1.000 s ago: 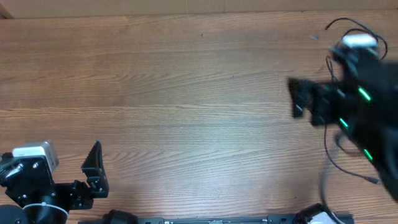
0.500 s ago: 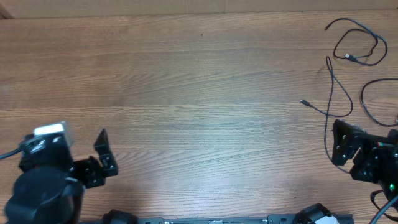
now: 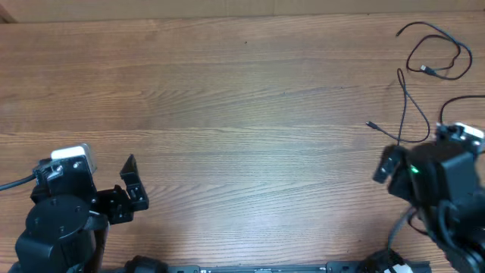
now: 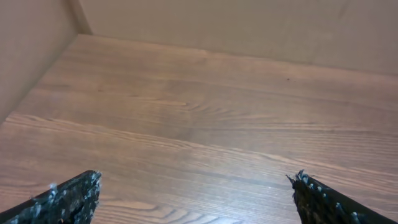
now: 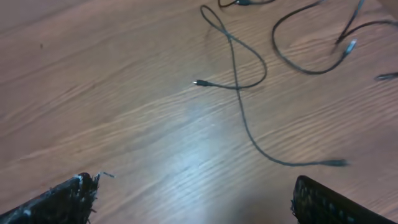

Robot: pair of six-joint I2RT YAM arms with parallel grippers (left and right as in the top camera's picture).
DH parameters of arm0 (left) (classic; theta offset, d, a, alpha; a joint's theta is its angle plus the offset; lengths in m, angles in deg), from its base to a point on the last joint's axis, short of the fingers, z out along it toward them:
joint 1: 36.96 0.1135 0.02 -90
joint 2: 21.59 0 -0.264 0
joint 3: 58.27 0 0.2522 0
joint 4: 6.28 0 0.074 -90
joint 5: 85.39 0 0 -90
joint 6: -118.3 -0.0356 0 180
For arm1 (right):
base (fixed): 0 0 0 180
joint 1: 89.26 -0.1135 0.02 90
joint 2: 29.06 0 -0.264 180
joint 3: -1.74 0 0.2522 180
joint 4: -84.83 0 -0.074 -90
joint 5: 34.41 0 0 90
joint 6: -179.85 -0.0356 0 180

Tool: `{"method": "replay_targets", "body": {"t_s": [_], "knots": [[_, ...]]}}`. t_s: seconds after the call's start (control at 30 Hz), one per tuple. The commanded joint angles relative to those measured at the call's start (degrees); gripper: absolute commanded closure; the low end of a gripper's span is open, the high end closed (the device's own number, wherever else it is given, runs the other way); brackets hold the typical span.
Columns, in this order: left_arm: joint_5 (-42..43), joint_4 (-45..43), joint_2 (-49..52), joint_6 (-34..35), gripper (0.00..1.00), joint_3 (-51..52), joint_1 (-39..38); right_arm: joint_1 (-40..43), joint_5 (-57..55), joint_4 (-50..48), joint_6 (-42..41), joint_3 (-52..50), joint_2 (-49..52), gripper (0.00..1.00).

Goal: Untangle cables

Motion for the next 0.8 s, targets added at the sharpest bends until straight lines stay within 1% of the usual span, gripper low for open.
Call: {"method": "replay_targets", "body": {"t_s": [0.0, 0.17, 0.23, 0.3, 0.33, 0.37, 0.43, 0.5, 0.67, 0.77], "knots": [[2.2, -1.8, -0.6, 0.1, 0.00, 0.1, -0.4, -0.3, -1.7, -6.1, -3.0, -5.4, -0.4, 0.00], [5.4, -5.8, -0.6, 0.2, 0.01, 0.1, -0.4, -0.3, -4.4, -14.8, -1.9, -8.9, -0.3, 0.00], [7.7, -6.4, -0.6, 0.2, 0.01, 0.1, -0.4, -0.3, -4.0, -17.8, 1.2, -9.1, -0.3, 0.00], [9.4, -6.5, -0.6, 0.2, 0.00, 0.1, -0.4, -0.3, -1.9, -21.0, 6.4, -9.1, -0.3, 0.00], [10.4, -6.5, -0.6, 0.2, 0.00, 0.1, -0.4, -0.3, 1.0, -23.3, 11.1, -9.1, -0.1, 0.00], [10.4, -6.5, -0.6, 0.2, 0.00, 0.1, -0.4, -0.3, 2.4, -24.1, 13.2, -9.1, 0.0, 0.00], [10.4, -6.5, -0.6, 0.1, 0.00, 0.1, -0.4, -0.3, 10.4, -26.9, 22.6, -9.1, 1.0, 0.00], [10.3, -6.5, -0.6, 0.1, 0.00, 0.1, -0.4, -0.3, 14.1, -27.8, 26.0, -9.1, 2.4, 0.00], [10.4, -4.7, -0.6, 0.1, 0.00, 0.2, -0.4, -0.3, 14.3, -27.8, 25.6, -9.1, 7.4, 0.00], [10.4, -2.6, -0.6, 0.1, 0.00, 0.2, -0.4, -0.3, 14.3, -28.2, 24.4, -9.1, 8.2, 0.00]]}}
